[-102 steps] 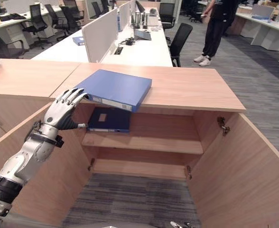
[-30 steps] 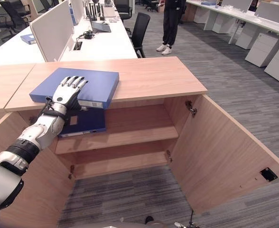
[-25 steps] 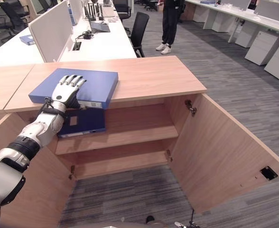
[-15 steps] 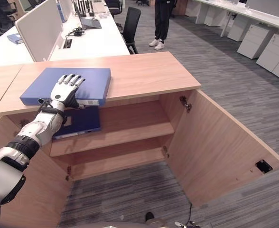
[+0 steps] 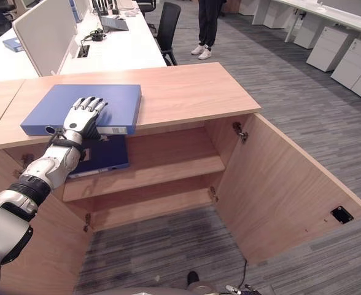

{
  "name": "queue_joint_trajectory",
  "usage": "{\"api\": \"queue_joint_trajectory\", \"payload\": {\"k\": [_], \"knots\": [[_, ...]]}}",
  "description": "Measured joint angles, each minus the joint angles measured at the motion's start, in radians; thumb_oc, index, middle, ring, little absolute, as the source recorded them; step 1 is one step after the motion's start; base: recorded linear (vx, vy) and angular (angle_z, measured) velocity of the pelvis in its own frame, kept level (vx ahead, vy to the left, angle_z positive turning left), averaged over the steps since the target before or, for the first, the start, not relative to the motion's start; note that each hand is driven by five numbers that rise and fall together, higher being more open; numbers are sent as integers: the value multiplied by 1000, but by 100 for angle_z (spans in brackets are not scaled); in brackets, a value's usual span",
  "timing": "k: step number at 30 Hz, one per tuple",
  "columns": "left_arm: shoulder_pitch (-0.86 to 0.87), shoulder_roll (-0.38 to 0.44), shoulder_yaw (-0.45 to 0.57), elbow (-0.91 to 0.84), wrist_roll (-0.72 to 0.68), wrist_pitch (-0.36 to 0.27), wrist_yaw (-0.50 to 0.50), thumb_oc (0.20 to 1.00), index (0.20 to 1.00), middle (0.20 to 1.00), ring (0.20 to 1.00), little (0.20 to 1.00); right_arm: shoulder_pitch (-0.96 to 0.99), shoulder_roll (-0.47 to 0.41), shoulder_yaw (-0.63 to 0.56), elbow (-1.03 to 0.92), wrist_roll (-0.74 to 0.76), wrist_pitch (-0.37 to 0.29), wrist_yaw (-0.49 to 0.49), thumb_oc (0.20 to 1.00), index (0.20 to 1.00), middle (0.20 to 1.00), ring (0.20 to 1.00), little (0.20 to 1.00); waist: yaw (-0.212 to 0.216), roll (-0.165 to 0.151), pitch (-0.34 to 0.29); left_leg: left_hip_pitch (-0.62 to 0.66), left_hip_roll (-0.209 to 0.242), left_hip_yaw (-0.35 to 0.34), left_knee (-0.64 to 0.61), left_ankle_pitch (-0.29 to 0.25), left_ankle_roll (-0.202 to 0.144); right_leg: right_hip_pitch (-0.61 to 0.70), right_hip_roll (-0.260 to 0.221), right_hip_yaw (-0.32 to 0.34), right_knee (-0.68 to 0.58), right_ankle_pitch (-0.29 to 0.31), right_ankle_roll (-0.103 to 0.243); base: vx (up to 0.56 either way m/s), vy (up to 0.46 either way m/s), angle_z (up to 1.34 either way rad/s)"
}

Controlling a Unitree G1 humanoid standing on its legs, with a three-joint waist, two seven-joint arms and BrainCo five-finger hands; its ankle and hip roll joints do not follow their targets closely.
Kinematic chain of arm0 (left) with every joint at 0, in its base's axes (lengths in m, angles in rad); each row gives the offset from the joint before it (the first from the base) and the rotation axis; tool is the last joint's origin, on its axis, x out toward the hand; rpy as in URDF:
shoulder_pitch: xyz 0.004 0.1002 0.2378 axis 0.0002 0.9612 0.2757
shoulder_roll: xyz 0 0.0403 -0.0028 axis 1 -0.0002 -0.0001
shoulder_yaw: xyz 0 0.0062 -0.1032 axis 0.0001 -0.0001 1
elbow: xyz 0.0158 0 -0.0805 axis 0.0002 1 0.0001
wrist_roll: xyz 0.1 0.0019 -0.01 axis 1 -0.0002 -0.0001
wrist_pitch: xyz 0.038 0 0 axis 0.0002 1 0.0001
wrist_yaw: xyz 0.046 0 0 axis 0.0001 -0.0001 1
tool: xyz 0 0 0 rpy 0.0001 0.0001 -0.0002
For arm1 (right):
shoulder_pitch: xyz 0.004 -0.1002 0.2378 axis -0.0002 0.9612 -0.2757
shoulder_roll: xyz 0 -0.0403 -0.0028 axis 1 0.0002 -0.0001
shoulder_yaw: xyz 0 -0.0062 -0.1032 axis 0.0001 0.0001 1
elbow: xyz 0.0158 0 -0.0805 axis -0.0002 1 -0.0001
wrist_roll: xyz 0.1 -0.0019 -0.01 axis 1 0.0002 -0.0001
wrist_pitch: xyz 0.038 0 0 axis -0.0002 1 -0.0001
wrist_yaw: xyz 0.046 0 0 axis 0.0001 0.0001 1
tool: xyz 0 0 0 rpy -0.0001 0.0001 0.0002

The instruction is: Put the empty folder in the office cabinet

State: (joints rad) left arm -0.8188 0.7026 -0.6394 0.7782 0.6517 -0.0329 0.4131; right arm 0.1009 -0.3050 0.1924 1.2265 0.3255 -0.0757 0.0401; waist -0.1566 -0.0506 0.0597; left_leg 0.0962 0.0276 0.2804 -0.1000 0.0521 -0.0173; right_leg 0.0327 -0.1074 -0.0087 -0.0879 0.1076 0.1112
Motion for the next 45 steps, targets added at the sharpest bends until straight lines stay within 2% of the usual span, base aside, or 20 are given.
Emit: {"api": "queue_joint_trajectory", "payload": {"k": [21, 22, 23, 24, 25, 32, 45], "knots": [[0, -34, 0, 7, -38, 0, 0, 1000, 1000, 1000, 1000, 1000, -4, 0, 0, -7, 5, -1, -1, 1000, 1000, 1000, 1000, 1000, 0, -8, 31, 13, 0, -2, 0, 1, 1, 12, 0, -2, 0, 3, 1, 0, 0, 0], [0, -36, 0, 7, -39, 0, -1, 871, 871, 871, 871, 871, -4, 0, 0, -7, 5, -1, -1, 1000, 1000, 1000, 1000, 1000, 0, -8, 31, 16, 0, -2, 0, 0, 1, 15, 0, -2, 0, 2, 1, 0, 0, 0], [0, -36, 0, 7, -39, -1, -1, 815, 815, 815, 815, 815, -4, 0, 0, -7, 5, -1, -1, 1000, 1000, 1000, 1000, 1000, 0, -8, 31, 16, 0, -2, 0, 0, 0, 15, 0, -2, 0, 2, 2, 0, 0, 0], [0, -36, 1, 7, -39, -1, -1, 432, 432, 432, 432, 432, -4, 0, 0, -7, 5, -1, -1, 1000, 1000, 1000, 1000, 1000, 0, -8, 32, 16, 0, -2, 0, -2, -3, 15, 0, -2, 0, 1, 2, 0, 0, 0], [0, -36, 0, 7, -39, -1, -2, 200, 200, 200, 200, 200, -4, 0, 0, -7, 5, -1, -1, 1000, 1000, 1000, 1000, 1000, 0, -8, 32, 16, 0, -2, 0, -3, -4, 15, 0, -2, 0, 1, 2, -34, -3, 1], [-8, -36, 17, -15, -56, -12, 35, 200, 200, 200, 200, 200, -8, 0, 0, -9, 6, -1, -1, 1000, 1000, 1000, 1000, 1000, 3, -8, 32, 18, 0, -8, 0, -3, -5, 20, 0, -4, -5, 1, 3, -3, -1, 0], [-21, -31, 18, -52, -56, -10, 28, 200, 200, 200, 200, 200, -9, 0, 0, -10, 7, -1, -1, 1000, 1000, 1000, 1000, 1000, 5, -6, 31, 26, 0, -11, 0, -2, -5, 30, -1, -8, -5, 1, 3, 0, 0, 0]]}}
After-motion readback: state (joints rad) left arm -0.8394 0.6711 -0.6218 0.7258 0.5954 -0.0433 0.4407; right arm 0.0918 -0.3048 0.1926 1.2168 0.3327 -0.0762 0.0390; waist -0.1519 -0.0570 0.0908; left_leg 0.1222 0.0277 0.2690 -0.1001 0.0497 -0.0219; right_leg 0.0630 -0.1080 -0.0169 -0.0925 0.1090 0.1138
